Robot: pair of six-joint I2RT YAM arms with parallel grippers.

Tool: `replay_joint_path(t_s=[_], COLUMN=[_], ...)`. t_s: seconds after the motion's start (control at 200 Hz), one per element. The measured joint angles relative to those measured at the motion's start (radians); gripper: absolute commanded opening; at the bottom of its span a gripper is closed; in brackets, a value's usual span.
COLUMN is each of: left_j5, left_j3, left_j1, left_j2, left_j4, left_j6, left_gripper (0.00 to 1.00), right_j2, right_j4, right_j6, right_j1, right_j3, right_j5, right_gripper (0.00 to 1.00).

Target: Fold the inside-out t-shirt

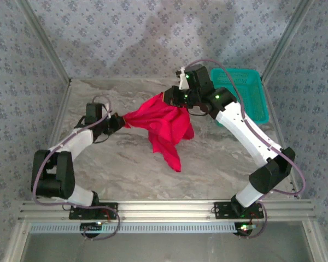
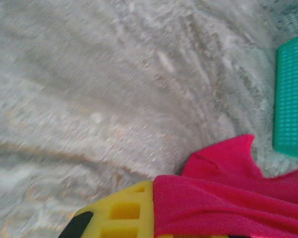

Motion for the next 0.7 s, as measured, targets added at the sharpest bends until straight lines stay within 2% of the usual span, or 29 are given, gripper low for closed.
replay_joint_path(t_s=[0.045, 0.105, 0.16, 0.18, 0.2, 0.23, 0.25, 0.325, 0.385, 0.455, 0.49, 0.52, 0.7], left_j5=[-0.03, -0.069, -0.106, -0.117, -0.122, -0.125, -0.126, -0.118, -0.116, -0.115, -0.114, -0.113, -0.118], left_j3=[-0.03, -0.049, -0.059, -0.062, -0.066, -0.073, -0.082, -0.134, -0.182, -0.206, -0.207, -0.203, -0.14], left_j1=[-0.002, -0.013, -0.039, -0.048, -0.061, -0.079, -0.092, -0.146, -0.195, -0.243, -0.264, -0.292, -0.435], left_j2=[-0.045, -0.118, -0.213, -0.246, -0.291, -0.348, -0.386, -0.511, -0.568, -0.568, -0.552, -0.52, -0.273], left_j4=[-0.027, -0.064, -0.089, -0.09, -0.089, -0.074, -0.056, 0.05, 0.125, 0.172, 0.185, 0.197, 0.227], left_j6=[0.001, 0.011, 0.038, 0.04, 0.057, 0.074, 0.073, 0.107, 0.135, 0.177, 0.195, 0.218, 0.335], left_gripper=[0.01, 0.27, 0.32, 0.37, 0.44, 0.63, 0.71, 0.85, 0.87, 0.9, 0.96, 0.99, 1.0], right_j2=[0.0, 0.014, 0.037, 0.045, 0.05, 0.056, 0.061, 0.066, 0.066, 0.066, 0.066, 0.066, 0.066], right_j4=[0.034, 0.056, 0.075, 0.083, 0.09, 0.098, 0.103, 0.112, 0.116, 0.121, 0.12, 0.121, 0.12], right_j6=[0.019, 0.036, 0.044, 0.045, 0.045, 0.044, 0.044, 0.04, 0.039, 0.035, 0.033, 0.032, 0.028], right_j1=[-0.022, -0.048, -0.067, -0.072, -0.076, -0.081, -0.084, -0.086, -0.086, -0.085, -0.085, -0.085, -0.082], right_j3=[-0.047, -0.077, -0.079, -0.079, -0.079, -0.079, -0.079, -0.079, -0.079, -0.079, -0.079, -0.079, -0.079], right_j5=[-0.042, -0.094, -0.139, -0.153, -0.163, -0.176, -0.186, -0.206, -0.222, -0.236, -0.239, -0.241, -0.249], right_gripper=[0.0, 0.0, 0.0, 0.0, 0.0, 0.0, 0.0, 0.0, 0.0, 0.0, 0.0, 0.0, 0.0])
